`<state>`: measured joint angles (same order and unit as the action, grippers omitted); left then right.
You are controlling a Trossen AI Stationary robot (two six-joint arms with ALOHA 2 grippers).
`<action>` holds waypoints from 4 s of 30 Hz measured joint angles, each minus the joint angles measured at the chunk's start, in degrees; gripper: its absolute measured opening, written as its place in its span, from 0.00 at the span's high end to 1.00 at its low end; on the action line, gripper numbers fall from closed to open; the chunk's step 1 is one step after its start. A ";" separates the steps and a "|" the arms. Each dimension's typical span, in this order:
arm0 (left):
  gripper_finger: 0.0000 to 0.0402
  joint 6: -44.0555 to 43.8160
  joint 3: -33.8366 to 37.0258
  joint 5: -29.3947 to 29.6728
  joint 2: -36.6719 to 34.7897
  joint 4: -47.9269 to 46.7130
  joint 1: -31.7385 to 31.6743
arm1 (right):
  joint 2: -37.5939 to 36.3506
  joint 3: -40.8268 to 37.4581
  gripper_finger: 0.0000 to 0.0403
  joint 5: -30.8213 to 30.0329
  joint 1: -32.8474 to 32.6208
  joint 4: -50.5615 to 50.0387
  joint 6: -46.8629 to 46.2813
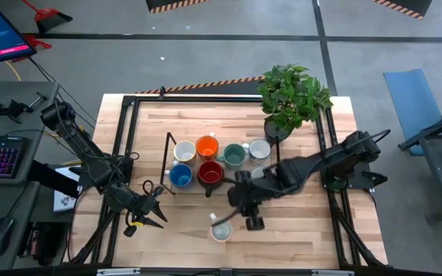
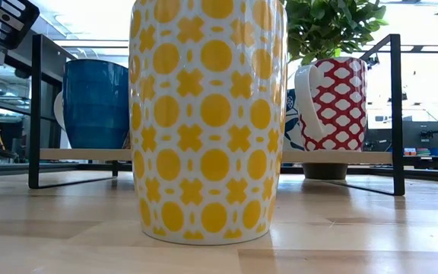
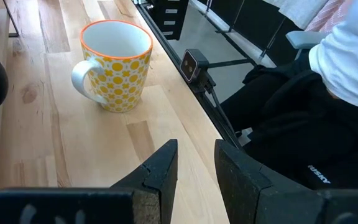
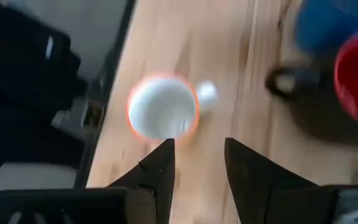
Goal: Place coffee mugs
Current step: Put the yellow and white patterned mug on the shelf
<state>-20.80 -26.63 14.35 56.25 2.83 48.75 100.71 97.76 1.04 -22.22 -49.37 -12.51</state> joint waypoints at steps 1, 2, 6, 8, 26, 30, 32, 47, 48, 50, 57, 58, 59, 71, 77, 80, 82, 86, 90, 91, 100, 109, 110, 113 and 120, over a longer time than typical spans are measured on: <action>0.77 0.00 0.00 0.00 0.00 0.02 0.00 | 0.12 0.03 0.71 -1.81 -0.95 1.77 -0.01; 0.77 0.00 0.00 0.00 0.00 0.02 0.00 | 0.36 0.11 0.71 -3.25 -1.78 3.28 -0.02; 0.77 0.00 0.00 0.00 0.00 0.00 -0.02 | 2.64 0.11 0.71 -5.44 -4.47 7.45 -0.55; 0.77 0.00 0.00 0.00 0.00 0.01 0.00 | 4.24 0.11 0.71 -5.58 -5.20 9.35 -1.35; 0.77 0.02 0.00 -0.02 0.02 -0.03 0.00 | 14.55 0.04 0.71 -8.60 -3.54 9.64 -2.54; 0.77 0.00 0.00 -0.02 0.02 -0.02 -0.02 | 14.69 0.02 0.71 -8.94 -3.54 9.59 -2.22; 0.77 0.01 0.00 -0.02 0.02 -0.02 -0.01 | 14.70 0.02 0.71 -9.98 -3.59 9.79 -1.96; 0.77 -0.02 0.00 -0.02 0.02 0.07 -0.02 | 16.93 -0.02 0.71 -9.61 -3.80 9.88 -0.30; 0.77 -0.02 0.00 -0.02 0.02 0.08 -0.02 | 16.97 -0.02 0.71 -9.62 -3.80 9.81 -0.30; 0.77 -0.02 0.00 -0.02 0.02 0.10 -0.01 | 17.36 -0.01 0.71 -9.56 -3.80 9.90 -0.44; 0.77 -0.02 0.00 -0.02 0.02 0.07 -0.01 | 17.59 0.00 0.71 -9.56 -3.80 9.47 -0.53; 0.77 -0.02 0.00 -0.01 0.02 0.05 -0.01 | 17.60 0.00 0.71 -9.44 -3.80 9.40 -0.53; 0.77 -0.02 0.00 -0.01 0.02 0.06 0.00 | 17.67 0.00 0.71 -9.32 -3.80 9.38 -0.53; 0.77 0.00 0.00 0.00 0.02 0.04 -0.02 | 19.03 0.00 0.71 -6.71 -3.80 4.96 -2.34; 0.77 0.00 0.00 0.00 0.02 0.06 -0.02 | 19.03 0.00 0.71 -6.05 -3.74 1.26 -0.37; 0.77 0.00 0.00 0.00 0.02 0.06 -0.02 | 19.03 0.00 0.71 -6.15 -3.73 0.89 1.61; 0.77 0.00 0.00 0.02 0.02 0.04 -0.02 | 19.03 0.00 0.71 -6.21 -3.70 0.93 2.80; 0.77 0.02 0.00 0.86 0.02 0.04 0.00 | 19.03 0.00 0.71 -7.00 -3.53 0.95 3.88; 0.77 0.95 0.00 2.34 0.02 0.05 -0.02 | 19.03 0.00 0.71 -7.01 -3.01 0.97 3.80; 0.77 0.98 0.00 2.55 0.02 0.05 0.00 | 19.03 0.00 0.71 -7.01 -2.88 1.00 3.81; 0.77 0.94 0.00 2.75 0.02 0.06 0.00 | 19.03 0.00 0.71 -6.35 -1.71 1.31 2.20; 0.77 0.07 0.00 2.78 0.02 0.04 0.00 | 19.03 0.00 0.71 -4.48 -1.86 0.72 1.66; 0.77 0.07 0.00 2.78 0.02 0.04 -0.01 | 19.03 0.00 0.71 -4.42 -1.90 0.73 0.85; 0.77 0.04 0.00 2.78 0.02 0.04 -0.01 | 19.03 0.00 0.77 -3.74 -1.92 0.71 -1.07; 0.77 0.02 0.00 2.78 0.02 0.02 -0.02 | 19.03 0.00 0.97 -7.09 -2.47 0.69 -1.87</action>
<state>-20.78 -26.63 17.12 56.27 2.85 48.73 119.74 97.76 -6.04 -24.69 -48.69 -14.37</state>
